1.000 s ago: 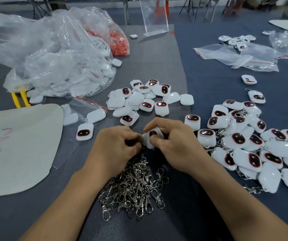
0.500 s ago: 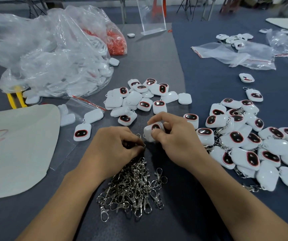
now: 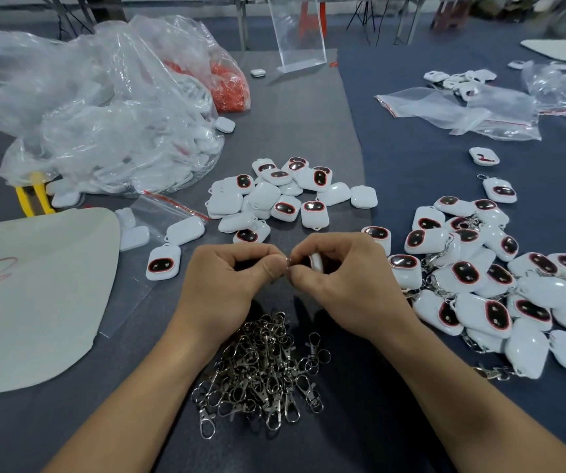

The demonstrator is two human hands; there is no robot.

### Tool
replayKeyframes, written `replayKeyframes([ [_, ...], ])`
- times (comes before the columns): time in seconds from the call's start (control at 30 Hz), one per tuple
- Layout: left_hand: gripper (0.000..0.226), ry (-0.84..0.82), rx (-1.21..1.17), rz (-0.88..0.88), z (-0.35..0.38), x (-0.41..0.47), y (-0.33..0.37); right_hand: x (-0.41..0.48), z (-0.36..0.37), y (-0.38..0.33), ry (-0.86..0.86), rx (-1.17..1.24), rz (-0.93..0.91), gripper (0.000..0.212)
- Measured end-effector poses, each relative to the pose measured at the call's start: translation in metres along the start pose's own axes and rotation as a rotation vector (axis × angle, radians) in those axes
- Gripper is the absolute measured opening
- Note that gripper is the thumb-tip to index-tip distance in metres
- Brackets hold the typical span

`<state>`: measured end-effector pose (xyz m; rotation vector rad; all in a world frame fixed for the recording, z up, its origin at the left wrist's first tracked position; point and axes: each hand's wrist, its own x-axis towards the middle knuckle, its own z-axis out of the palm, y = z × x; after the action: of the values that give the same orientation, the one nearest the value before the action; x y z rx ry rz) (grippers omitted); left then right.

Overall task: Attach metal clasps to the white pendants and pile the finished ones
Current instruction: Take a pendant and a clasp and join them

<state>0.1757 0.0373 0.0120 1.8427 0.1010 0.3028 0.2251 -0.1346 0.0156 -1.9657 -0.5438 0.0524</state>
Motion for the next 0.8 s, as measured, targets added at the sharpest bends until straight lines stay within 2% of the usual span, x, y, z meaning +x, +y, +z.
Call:
replayKeyframes([
  [0.23,0.008,-0.039,-0.071,0.016,-0.0025,-0.0016,0.0022,0.0004,0.0002,-0.0040,0.017,0.104,0.001,0.014],
  [0.43,0.015,-0.044,-0.088,-0.012,-0.0012,-0.0021,0.0040,-0.0028,-0.0011,-0.0080,0.029,0.074,-0.068,0.006],
  [0.8,0.011,0.013,0.057,0.110,-0.0025,-0.0048,0.0083,-0.0056,-0.0027,-0.0103,0.035,0.038,-0.139,0.015],
])
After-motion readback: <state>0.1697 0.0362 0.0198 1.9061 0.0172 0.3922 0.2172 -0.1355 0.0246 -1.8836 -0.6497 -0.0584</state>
